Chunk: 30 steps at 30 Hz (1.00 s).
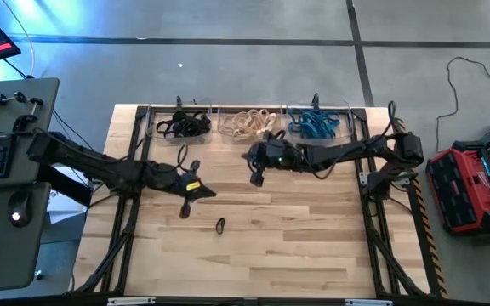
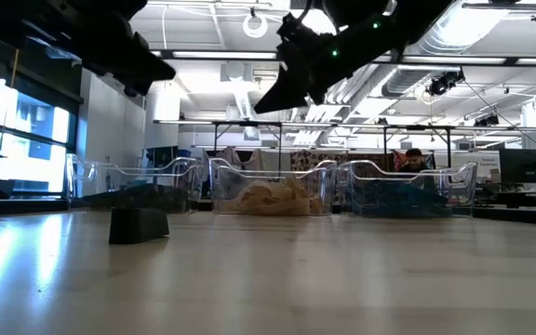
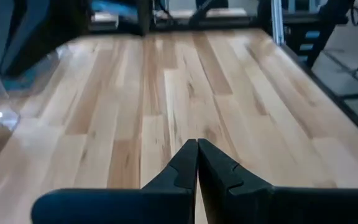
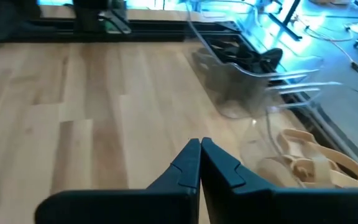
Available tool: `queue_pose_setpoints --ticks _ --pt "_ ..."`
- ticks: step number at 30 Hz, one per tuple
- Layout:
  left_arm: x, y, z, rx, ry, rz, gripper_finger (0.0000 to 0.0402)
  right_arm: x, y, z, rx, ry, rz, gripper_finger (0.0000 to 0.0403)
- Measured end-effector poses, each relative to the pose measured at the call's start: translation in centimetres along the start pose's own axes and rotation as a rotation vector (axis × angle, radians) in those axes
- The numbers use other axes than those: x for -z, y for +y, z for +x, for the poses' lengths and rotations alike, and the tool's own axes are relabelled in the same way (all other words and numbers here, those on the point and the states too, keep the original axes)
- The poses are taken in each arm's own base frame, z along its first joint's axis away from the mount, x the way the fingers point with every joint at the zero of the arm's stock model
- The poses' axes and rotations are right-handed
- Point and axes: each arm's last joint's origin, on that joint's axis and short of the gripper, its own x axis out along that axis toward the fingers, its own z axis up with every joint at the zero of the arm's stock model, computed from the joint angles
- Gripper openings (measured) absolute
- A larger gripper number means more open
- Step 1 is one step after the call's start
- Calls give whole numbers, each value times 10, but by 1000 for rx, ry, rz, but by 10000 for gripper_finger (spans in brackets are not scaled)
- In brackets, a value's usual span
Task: Sort rubber bands into baskets
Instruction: Put the black rubber band into the left transparent bin
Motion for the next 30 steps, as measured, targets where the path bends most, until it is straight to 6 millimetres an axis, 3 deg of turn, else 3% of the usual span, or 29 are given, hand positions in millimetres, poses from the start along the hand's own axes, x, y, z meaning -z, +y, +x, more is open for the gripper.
queue_pose_setpoints --ticks 7,12,21,30 --pt "12 -17 0 -13 109 -40 19 -2 19 -5 -57 -22 -1 0" --pt "23 -29 9 7 180 -19 67 -5 28 -7 -81 -52 0 0" --pt "49 -41 35 46 307 -133 148 -8 45 -13 -125 -84 -37 0" --pt "66 -44 58 63 362 -303 166 -8 45 -13 -85 -84 -44 0"
